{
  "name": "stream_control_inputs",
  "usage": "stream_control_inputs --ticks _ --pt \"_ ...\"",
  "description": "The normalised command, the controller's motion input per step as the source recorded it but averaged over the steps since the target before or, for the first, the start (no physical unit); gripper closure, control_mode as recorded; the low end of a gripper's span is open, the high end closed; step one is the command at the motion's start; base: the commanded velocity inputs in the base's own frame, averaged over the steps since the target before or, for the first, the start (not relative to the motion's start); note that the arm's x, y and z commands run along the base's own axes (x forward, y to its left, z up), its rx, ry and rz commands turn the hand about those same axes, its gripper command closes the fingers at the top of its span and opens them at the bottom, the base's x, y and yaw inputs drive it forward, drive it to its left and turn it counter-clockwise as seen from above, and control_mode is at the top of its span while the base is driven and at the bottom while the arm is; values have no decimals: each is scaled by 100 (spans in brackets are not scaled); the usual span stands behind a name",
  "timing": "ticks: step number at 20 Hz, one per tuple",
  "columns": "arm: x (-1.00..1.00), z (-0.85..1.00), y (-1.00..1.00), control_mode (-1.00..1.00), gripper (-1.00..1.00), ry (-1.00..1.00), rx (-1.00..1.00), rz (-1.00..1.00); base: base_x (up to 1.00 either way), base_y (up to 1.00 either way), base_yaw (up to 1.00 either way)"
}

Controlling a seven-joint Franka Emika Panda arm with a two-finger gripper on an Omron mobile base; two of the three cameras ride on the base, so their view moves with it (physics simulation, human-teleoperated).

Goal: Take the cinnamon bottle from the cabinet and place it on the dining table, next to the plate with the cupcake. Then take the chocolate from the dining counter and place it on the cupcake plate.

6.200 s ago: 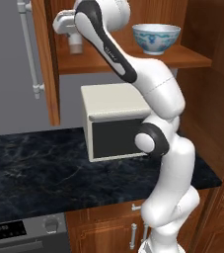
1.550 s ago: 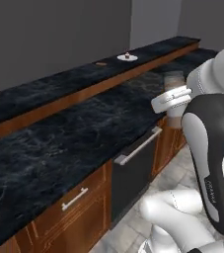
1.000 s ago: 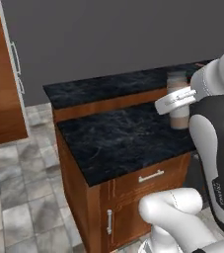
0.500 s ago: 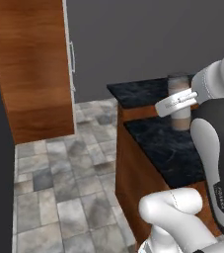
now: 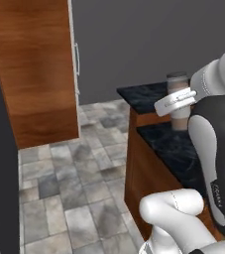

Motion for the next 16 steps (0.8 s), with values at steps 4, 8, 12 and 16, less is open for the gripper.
stream_control_inputs --ticks 4,8,12,16 --pt "0 0 0 100 100 0 0 0 -12 96 16" --pt "0 0 0 100 100 0 0 0 6 93 0" --pt "0 0 0 100 100 0 0 0 94 46 0" --pt "0 0 0 100 100 0 0 0 100 18 -2"
